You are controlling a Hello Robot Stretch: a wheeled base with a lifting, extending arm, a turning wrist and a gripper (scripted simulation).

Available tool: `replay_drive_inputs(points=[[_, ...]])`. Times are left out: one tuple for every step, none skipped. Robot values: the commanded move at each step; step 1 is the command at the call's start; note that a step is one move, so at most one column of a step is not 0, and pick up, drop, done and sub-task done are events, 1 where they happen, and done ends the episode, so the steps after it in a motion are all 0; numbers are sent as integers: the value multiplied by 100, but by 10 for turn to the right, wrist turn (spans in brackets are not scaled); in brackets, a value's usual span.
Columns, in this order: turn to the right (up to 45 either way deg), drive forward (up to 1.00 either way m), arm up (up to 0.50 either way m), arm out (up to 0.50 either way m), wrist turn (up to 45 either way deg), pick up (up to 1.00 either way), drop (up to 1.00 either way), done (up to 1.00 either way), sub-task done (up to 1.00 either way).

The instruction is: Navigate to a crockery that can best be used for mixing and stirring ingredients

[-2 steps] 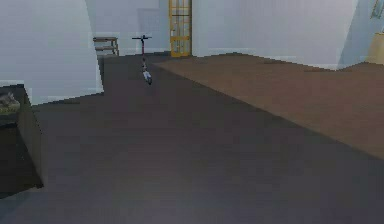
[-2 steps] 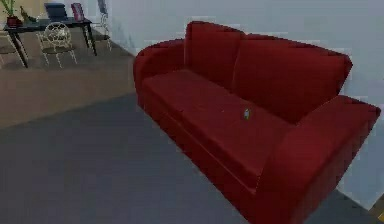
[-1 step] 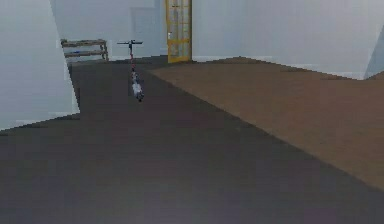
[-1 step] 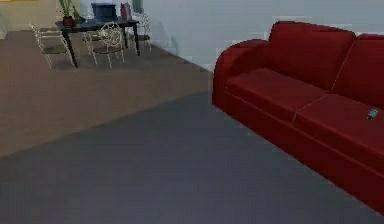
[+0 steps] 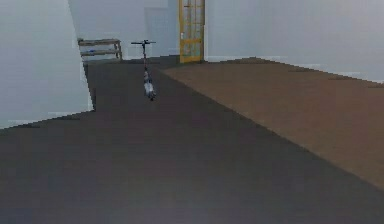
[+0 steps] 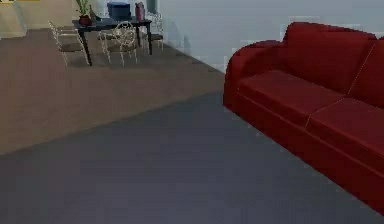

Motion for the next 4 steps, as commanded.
replay_drive_inputs(points=[[0, 100, 0, 0, 0, 0, 0, 0, 0], [0, 100, 0, 0, 0, 0, 0, 0, 0], [0, 100, 0, 0, 0, 0, 0, 0, 0], [0, 100, 0, 0, 0, 0, 0, 0, 0]])
